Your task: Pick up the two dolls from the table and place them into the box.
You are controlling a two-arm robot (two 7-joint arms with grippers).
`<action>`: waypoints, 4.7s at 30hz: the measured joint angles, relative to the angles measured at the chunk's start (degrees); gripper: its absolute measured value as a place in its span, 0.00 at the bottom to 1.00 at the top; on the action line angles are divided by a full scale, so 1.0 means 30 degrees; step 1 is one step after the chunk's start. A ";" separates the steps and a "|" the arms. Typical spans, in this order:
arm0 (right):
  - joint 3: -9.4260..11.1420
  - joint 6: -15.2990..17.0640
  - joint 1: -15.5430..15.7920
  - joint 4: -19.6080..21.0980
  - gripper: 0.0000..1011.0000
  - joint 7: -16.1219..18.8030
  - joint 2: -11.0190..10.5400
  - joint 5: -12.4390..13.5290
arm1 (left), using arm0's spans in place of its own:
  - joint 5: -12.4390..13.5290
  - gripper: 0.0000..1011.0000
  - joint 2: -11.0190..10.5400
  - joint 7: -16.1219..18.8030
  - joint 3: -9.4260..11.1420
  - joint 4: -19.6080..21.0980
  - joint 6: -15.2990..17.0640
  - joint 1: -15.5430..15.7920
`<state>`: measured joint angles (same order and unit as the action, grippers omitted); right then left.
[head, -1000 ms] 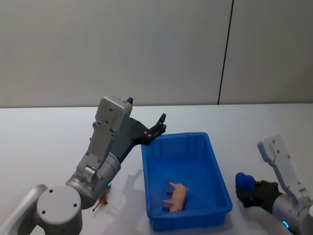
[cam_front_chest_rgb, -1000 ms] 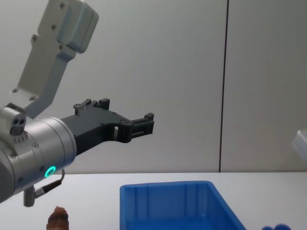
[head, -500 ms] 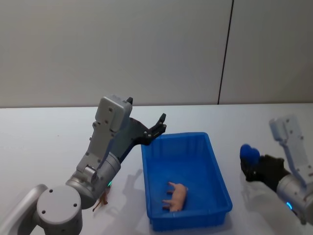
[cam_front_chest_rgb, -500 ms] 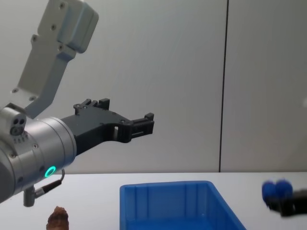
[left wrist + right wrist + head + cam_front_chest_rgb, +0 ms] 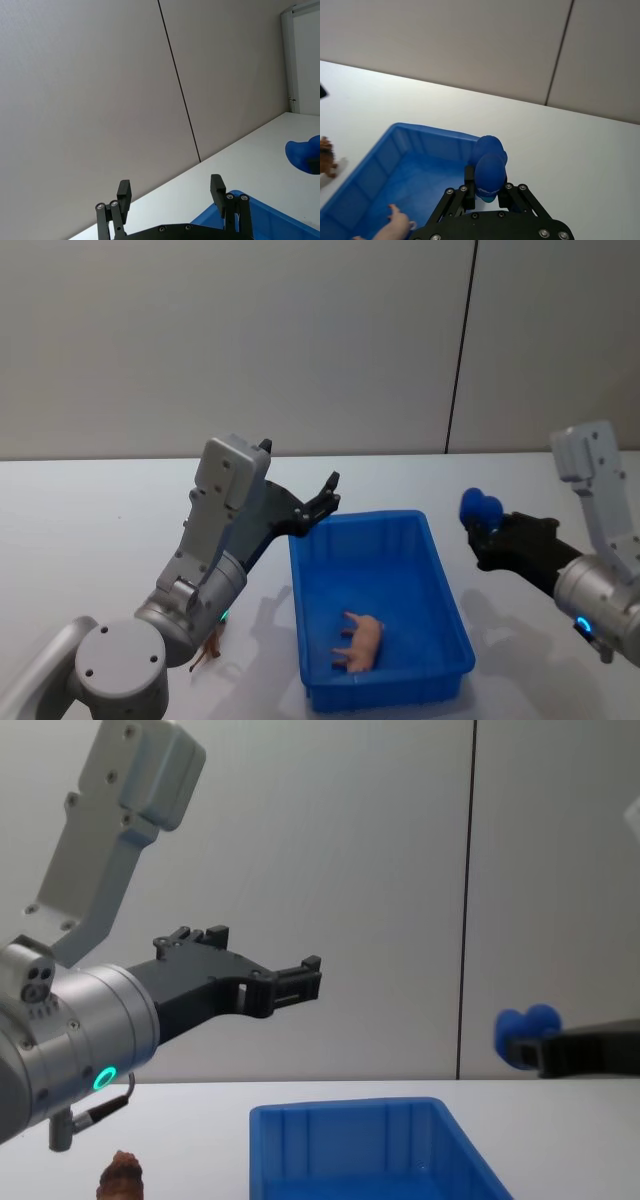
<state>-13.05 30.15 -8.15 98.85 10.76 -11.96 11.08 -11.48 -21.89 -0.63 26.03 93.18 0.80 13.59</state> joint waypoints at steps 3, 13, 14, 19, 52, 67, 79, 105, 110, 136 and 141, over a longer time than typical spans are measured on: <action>-0.0076 0.0443 -0.0107 0.0173 0.22 0.0383 0.0071 0.0159 | 0.0000 0.99 0.0000 0.0000 0.0000 0.0000 0.0000 0.0000; -0.0475 0.2725 -0.0572 0.0433 0.16 0.1589 0.0436 0.0576 | 0.0000 0.99 0.0000 0.0000 0.0000 0.0000 0.0000 0.0000; -0.0535 0.3096 -0.0631 0.0432 0.16 0.1734 0.0489 0.0599 | -0.0001 0.99 0.0000 0.0000 0.0001 0.0000 0.0000 -0.0001; -0.0824 0.4495 -0.0904 0.0243 0.24 0.2195 0.0739 0.0636 | -0.0001 0.99 0.0000 0.0000 0.0000 0.0000 0.0001 0.0000; -0.0862 0.8465 -0.1863 -0.0342 0.99 0.2719 0.1435 0.1321 | 0.0000 0.99 -0.0001 0.0000 0.0000 0.0000 0.0000 0.0000; 0.1202 0.6357 -0.1283 0.0903 0.99 0.0373 0.0705 0.3485 | -0.0001 0.99 0.0000 0.0000 0.0000 0.0000 0.0000 0.0000; 0.3085 0.4749 -0.0911 0.1394 0.99 -0.2008 0.0122 0.5553 | -0.0212 0.99 -0.0224 -0.0077 -0.0115 0.0303 0.0584 -0.0183; 0.6142 0.1953 -0.0954 0.1118 0.99 -0.5710 -0.0903 0.8793 | -0.5218 0.99 -0.2815 0.3675 -0.1286 0.3937 0.5848 -0.3672; 0.6362 0.1740 -0.0981 0.1064 0.99 -0.5983 -0.0989 0.9034 | -0.6386 0.99 -0.2946 0.4492 -0.1479 0.4103 0.6670 -0.4097; 0.6725 0.1398 -0.1029 0.0979 0.99 -0.6390 -0.1120 0.9427 | -0.9482 0.99 -0.1211 0.4317 -0.2105 -0.0322 0.9446 -0.2317; 0.6740 0.1384 -0.1030 0.0978 0.99 -0.6406 -0.1128 0.9439 | -0.9442 0.99 -0.0906 0.4115 -0.2142 -0.0984 0.9787 -0.1819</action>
<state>7.17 34.30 -11.24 101.78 -8.46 -15.35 39.40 -39.81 -24.61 11.72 19.60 90.22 30.16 8.13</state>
